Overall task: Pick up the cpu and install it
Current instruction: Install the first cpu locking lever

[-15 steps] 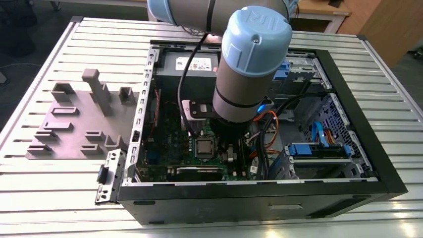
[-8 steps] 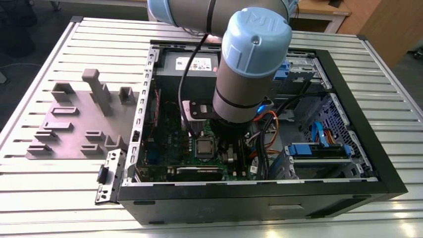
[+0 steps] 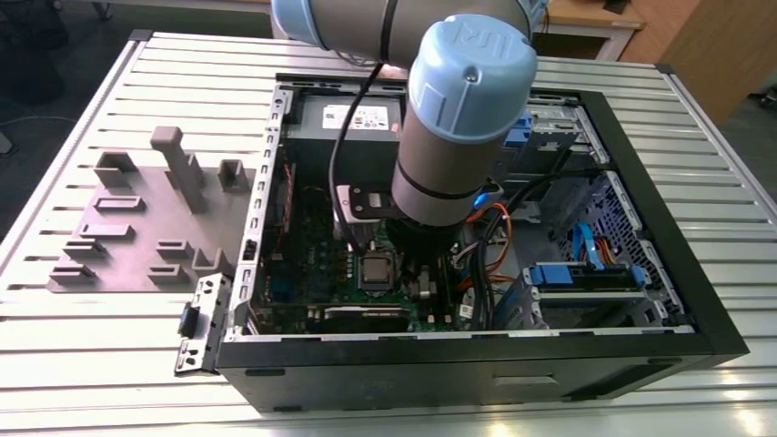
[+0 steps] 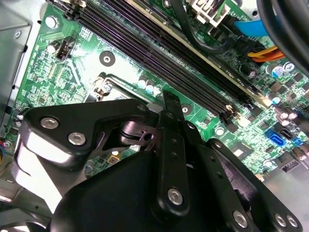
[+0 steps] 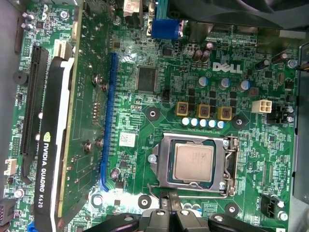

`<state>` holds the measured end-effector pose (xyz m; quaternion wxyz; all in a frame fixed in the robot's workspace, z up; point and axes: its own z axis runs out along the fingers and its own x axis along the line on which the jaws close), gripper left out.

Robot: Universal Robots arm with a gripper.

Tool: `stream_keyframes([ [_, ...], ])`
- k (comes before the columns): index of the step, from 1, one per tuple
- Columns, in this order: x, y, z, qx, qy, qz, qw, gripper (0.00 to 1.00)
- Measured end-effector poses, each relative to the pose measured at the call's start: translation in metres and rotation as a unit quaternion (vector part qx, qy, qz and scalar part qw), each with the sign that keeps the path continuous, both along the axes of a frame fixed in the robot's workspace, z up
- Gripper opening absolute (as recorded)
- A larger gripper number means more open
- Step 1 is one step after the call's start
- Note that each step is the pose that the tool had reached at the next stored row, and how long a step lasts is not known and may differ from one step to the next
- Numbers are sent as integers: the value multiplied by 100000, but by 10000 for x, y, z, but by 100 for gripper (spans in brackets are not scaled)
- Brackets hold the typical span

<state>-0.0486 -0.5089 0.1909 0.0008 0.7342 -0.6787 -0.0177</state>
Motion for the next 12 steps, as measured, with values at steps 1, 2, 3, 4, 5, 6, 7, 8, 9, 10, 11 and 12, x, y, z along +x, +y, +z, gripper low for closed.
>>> stream_keyframes([
  [1,2,0,0,-3,1,29,100000,11],
  [2,4,0,-1,-2,0,60,100000,11],
  [3,5,0,-2,3,-1,93,100000,11],
  [4,7,0,-3,-1,1,124,100000,11],
  [5,9,0,-4,0,1,160,100000,11],
  [6,10,0,-5,-4,2,194,100000,11],
  [7,11,0,-6,-4,0,224,100000,11],
  [8,13,0,-8,0,0,260,100000,11],
  [9,14,0,-9,-4,1,293,100000,11],
  [10,16,0,-10,-2,0,324,99999,11],
  [11,17,0,-12,-2,-2,359,99999,11],
  [12,18,0,-14,0,-4,393,99999,11],
])
